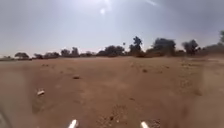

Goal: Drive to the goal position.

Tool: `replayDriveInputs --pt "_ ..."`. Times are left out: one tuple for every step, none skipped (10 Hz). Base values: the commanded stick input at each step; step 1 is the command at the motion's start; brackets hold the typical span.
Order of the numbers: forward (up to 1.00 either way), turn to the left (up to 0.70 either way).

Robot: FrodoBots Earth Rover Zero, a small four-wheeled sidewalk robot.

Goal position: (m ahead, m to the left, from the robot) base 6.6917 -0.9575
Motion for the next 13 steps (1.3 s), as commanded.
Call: replayDriveInputs --pt "0.70 0.00" --pt "0.70 0.00" --pt "0.70 0.00" --pt "0.70 0.00" --pt "0.70 0.00" --pt "0.70 0.00" --pt "0.70 0.00" --pt "0.70 0.00" --pt "0.70 0.00" --pt "0.70 0.00" --pt "0.70 0.00" --pt "0.70 0.00" --pt "0.70 0.00"
